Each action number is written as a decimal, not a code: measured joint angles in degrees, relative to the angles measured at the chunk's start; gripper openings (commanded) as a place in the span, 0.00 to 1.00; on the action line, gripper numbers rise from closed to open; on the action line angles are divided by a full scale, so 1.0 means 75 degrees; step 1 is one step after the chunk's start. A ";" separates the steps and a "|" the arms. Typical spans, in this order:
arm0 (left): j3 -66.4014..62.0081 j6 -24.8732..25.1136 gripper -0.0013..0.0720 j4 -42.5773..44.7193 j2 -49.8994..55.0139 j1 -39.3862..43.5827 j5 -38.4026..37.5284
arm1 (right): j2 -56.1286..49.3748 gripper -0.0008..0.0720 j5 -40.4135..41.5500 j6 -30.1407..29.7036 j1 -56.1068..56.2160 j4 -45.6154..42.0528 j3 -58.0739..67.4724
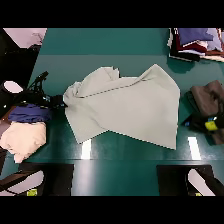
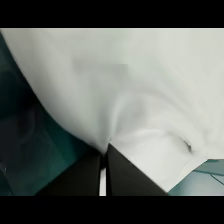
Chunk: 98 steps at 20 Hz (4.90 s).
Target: Fold the shirts.
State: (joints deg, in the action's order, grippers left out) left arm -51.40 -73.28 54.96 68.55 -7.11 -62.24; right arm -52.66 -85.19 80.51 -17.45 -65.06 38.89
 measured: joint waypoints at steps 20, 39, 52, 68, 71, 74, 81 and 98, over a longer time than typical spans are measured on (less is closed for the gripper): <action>-0.0224 0.0172 0.05 0.0064 -0.0172 0.0000 -0.0154 | -0.0705 0.03 0.1177 0.0058 0.1137 0.0041 -0.1690; -0.9340 -0.0373 0.05 -0.0612 -0.2524 0.0000 -0.0469 | 0.0662 0.03 0.0694 0.0851 -0.0166 0.0070 0.9850; -0.6735 -0.0449 0.05 -0.1247 -0.1798 0.0003 -0.1055 | -0.0924 0.03 -0.0338 0.0659 0.0119 -0.0166 0.8961; -0.5217 0.0589 0.05 -0.1172 0.3407 0.0417 0.1064 | -0.5811 0.03 0.1967 0.0743 0.2124 -0.1309 0.7816; -0.5642 0.0930 0.05 -0.0906 0.3512 0.0428 0.1014 | -0.5706 0.03 0.2197 0.0769 0.2139 -0.1323 0.7807; -0.6079 0.1081 0.05 -0.0149 0.3552 0.0428 0.0184 | -0.5371 0.03 0.1944 0.0766 0.2238 -0.1338 0.7493; -0.5496 0.1139 0.05 0.1209 0.3585 0.0431 -0.1189 | -0.4328 0.03 0.2162 0.0726 0.2652 -0.1323 0.5129; -0.3993 -0.0609 0.85 0.2250 0.1973 0.0431 -0.2611 | -0.3139 0.57 0.0947 0.0219 0.1973 -0.0347 0.4068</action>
State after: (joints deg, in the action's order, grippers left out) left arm -81.34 -77.84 71.83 83.35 -3.88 -81.82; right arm -76.20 -78.08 82.15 -2.66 -67.66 69.41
